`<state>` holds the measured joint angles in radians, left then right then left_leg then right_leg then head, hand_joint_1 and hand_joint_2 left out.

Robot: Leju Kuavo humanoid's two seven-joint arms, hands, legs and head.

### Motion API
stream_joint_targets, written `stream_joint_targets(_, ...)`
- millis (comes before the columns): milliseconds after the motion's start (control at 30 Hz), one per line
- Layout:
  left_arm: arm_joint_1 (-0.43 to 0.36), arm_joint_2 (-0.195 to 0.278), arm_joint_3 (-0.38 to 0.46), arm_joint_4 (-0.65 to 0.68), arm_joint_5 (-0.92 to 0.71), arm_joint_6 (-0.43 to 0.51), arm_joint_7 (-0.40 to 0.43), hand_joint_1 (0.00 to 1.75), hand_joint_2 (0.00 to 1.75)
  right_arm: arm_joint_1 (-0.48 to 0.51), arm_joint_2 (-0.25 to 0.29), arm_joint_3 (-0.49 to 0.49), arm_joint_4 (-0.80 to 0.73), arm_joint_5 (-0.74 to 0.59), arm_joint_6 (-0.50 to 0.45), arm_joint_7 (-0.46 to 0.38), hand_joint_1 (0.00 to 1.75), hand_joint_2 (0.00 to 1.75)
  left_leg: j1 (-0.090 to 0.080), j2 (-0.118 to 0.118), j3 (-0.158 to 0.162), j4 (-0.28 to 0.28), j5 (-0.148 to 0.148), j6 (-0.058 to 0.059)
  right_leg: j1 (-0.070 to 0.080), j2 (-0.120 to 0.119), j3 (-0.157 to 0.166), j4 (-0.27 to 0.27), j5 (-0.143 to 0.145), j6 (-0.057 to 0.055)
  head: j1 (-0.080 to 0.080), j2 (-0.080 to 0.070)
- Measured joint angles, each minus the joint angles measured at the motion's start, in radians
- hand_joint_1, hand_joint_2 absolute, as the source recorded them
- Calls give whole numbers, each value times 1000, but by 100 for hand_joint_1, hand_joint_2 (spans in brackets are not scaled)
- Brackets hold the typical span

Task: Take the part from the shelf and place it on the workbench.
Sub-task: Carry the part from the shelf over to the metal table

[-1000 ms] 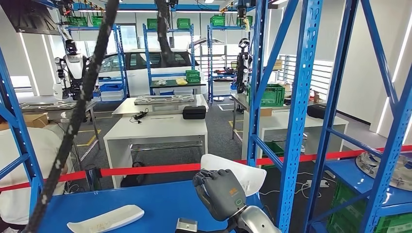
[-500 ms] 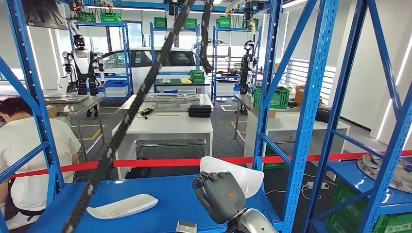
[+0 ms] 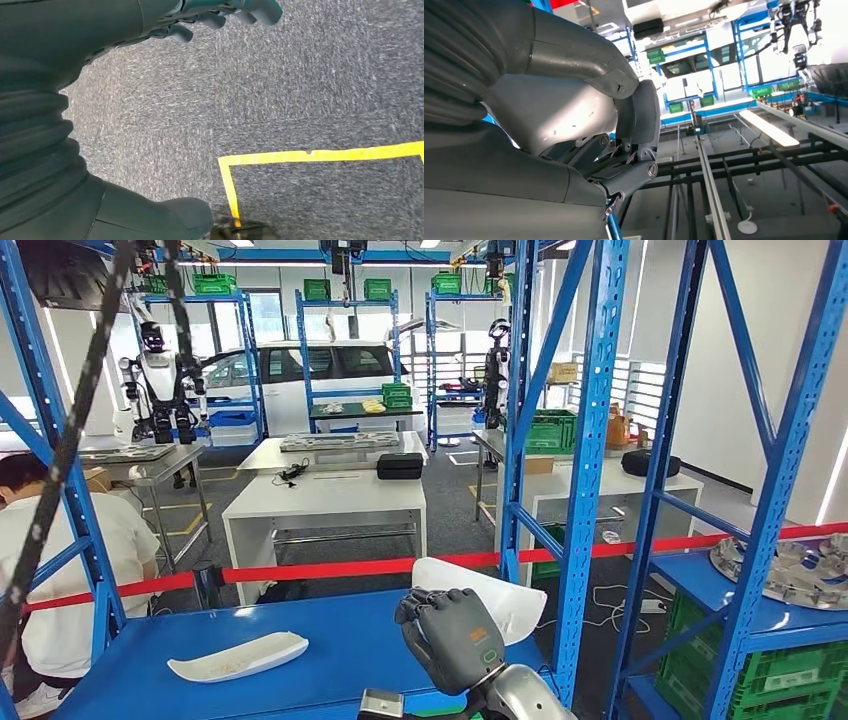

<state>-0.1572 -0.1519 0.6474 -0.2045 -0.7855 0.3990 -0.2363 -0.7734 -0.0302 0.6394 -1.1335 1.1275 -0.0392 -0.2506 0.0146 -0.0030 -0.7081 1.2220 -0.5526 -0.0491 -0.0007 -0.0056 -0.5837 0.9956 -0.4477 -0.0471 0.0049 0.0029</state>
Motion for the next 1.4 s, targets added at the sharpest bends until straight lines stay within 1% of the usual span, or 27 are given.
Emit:
stream_joint_targets(33, 0, 0, 0, 0, 0, 0, 0, 0, 175, 1, 0, 0, 0, 0, 0, -1, 175, 175, 1, 0, -14, 51, -24, -3, 0, 0, -9, 2, 5, 1, 0, 0)
stream_joint_targets(67, 0, 1, 0, 0, 0, 0, 0, 0, 175, 2, 0, 0, 0, 0, 1, -1, 175, 175, 1, 0, -12, 71, -31, -4, 0, 0, -19, 4, 11, 2, 0, 0)
stream_joint_targets(100, 0, 1, 0, 0, 0, 0, 0, 0, 175, 3, 0, 0, 0, -1, 1, -1, 175, 175, 1, 0, 10, 50, -20, -5, -1, 0, -27, 8, 15, 4, 0, 0)
stream_joint_targets(200, -1, 1, 0, 0, 0, 0, -1, 0, 175, 4, 1, -1, 0, -1, 1, -1, 175, 175, 0, 0, 136, -142, 35, 1, -2, 0, -48, 23, 24, 15, -1, 0)
stream_joint_targets(233, -2, 1, 0, 0, 0, 0, -2, 0, 175, 3, 2, -1, 0, -1, 1, -1, 175, 175, -1, 0, 158, -181, 42, 7, 0, -1, -53, 27, 28, 20, 0, 0)
stream_joint_targets(333, -1, 0, 0, 0, 0, 0, -3, 0, 175, 3, 3, -2, 0, -2, 1, -1, 175, 175, -3, -2, 157, -195, 54, 30, 3, 0, -63, 28, 41, 37, 1, 0)
stream_joint_targets(367, 0, 0, 1, 0, 0, 0, -3, 0, 175, 4, 3, -3, 0, -2, 1, -1, 175, 175, -2, -1, 153, -196, 60, 38, 2, 0, -67, 35, 35, 42, 1, 0)
stream_joint_targets(400, 0, 1, 1, 0, 0, 0, -3, 0, 175, 4, 2, -3, 0, -2, 1, -1, 175, 175, 0, 0, 149, -197, 67, 46, 1, 1, -77, 56, 17, 48, 2, 0)
stream_joint_targets(467, -1, 1, 1, 0, 0, 0, -3, 0, 175, 4, 2, -3, 0, -2, 1, 0, 175, 175, 2, 2, 134, -198, 79, 55, -2, 3, -118, 163, -57, 58, 4, 0)
stream_joint_targets(533, -1, 1, 1, 0, 0, 0, -4, 0, 175, 7, 2, -3, 0, -2, 1, 0, 175, 175, 1, 2, 116, -195, 91, 57, -4, 3, -164, 293, -124, 63, 4, 0)
stream_joint_targets(567, 0, 1, 1, 0, 0, 0, -4, 0, 175, 8, 2, -3, 0, -2, 2, 0, 175, 175, 1, 2, 107, -194, 97, 57, -4, 3, -167, 319, -134, 63, 4, 0)
stream_joint_targets(600, 0, 1, 1, 0, 0, 0, -4, 0, 175, 9, 2, -3, 0, -2, 2, 0, 175, 175, 1, 2, 99, -192, 102, 56, -3, 3, -149, 305, -126, 60, 5, 0)
stream_joint_targets(700, 0, 0, 1, 0, 0, 0, -4, 0, 175, 7, 3, -4, 0, -2, 1, 0, 175, 175, 0, 1, 87, -191, 115, 48, 3, 3, -14, 102, -64, 43, 5, 0)
stream_joint_targets(733, 0, -1, 1, 0, 1, 0, -4, 0, 175, 6, 3, -4, -1, -2, 1, 0, 175, 175, -1, 1, 85, -191, 119, 43, 7, 3, 16, 52, -54, 38, 5, 0)
stream_joint_targets(767, 0, -1, 1, 0, 1, 1, -4, 0, 175, 5, 4, -4, -1, -2, 0, 0, 175, 175, 0, 1, 84, -192, 123, 37, 11, 3, 29, 26, -51, 34, 5, 0)
stream_joint_targets(833, 0, -2, 3, 0, 2, 1, -4, 0, 175, 4, 4, -5, -2, 0, 0, -1, 175, 175, 0, 2, 81, -196, 133, 23, 13, 3, 25, 19, -41, 26, 6, 0)
stream_joint_targets(900, 0, -2, 5, 0, 2, 2, -4, 0, 175, 4, 6, -5, -2, 1, 0, -2, 175, 175, 0, 1, 70, -182, 117, 12, 7, 1, 19, 9, -24, 15, 5, 0)
stream_joint_targets(933, 0, -2, 5, 0, 3, 2, -4, 0, 175, 4, 8, -6, -2, 1, 0, -3, 175, 175, 0, 1, 56, -150, 91, 8, 3, 0, 14, 4, -15, 9, 4, 0)
stream_joint_targets(1033, 0, -2, 6, 0, 3, 2, -4, 0, 175, 5, 10, -6, -2, 4, 0, -4, 175, 175, 3, 1, -4, 24, -16, -1, 3, -2, -9, 5, 1, 2, 1, 0)
stream_joint_targets(1067, 0, -1, 6, 0, 3, 2, -4, 0, 175, 5, 10, -6, -2, 5, -1, -4, 175, 175, 3, 1, -11, 60, -31, -3, 3, -2, -18, 8, 6, 3, 1, 0)
stream_joint_targets(1100, 0, -1, 7, 0, 2, 2, -4, 0, 175, 6, 10, -6, -2, 6, -1, -4, 175, 175, 3, 1, 0, 59, -27, -4, 3, -2, -27, 11, 10, 4, 1, 0)
stream_joint_targets(1133, 0, 0, 7, 0, 1, 2, -4, 0, 175, 6, 10, -7, -2, 7, -1, -4, 175, 175, 3, 1, 31, 20, -7, -4, 2, -2, -35, 16, 14, 7, 1, 0)
stream_joint_targets(1200, -2, 1, 7, 0, -4, 2, -4, 0, 175, 4, 10, -8, -2, 8, -2, -4, 175, 175, 1, 2, 117, -112, 32, 0, 2, -2, -48, 26, 20, 14, 1, 0)
stream_joint_targets(1233, -3, 1, 7, 0, -6, 2, -4, 0, 175, 2, 10, -10, -2, 8, -2, -4, 175, 175, 0, 1, 144, -160, 42, 6, 3, -3, -54, 31, 23, 19, 1, 0)
stream_joint_targets(1267, -3, 1, 7, 0, -8, 2, -3, 0, 175, 1, 10, -11, -2, 8, -3, -4, 175, 175, -2, 0, 157, -185, 45, 13, 4, -3, -59, 33, 27, 24, 1, 0)
stream_joint_targets(1333, -3, 1, 7, 0, -10, 2, -2, 0, 175, -1, 10, -13, -3, 8, -2, -4, 175, 175, -5, -1, 152, -189, 52, 30, 5, -3, -64, 32, 38, 36, 2, 0)
stream_joint_targets(1400, -3, 1, 8, 0, -11, 2, -1, 0, 175, -1, 10, -15, -3, 9, -2, -4, 175, 175, -3, 1, 146, -192, 64, 44, 3, -1, -71, 43, 29, 47, 3, 0)
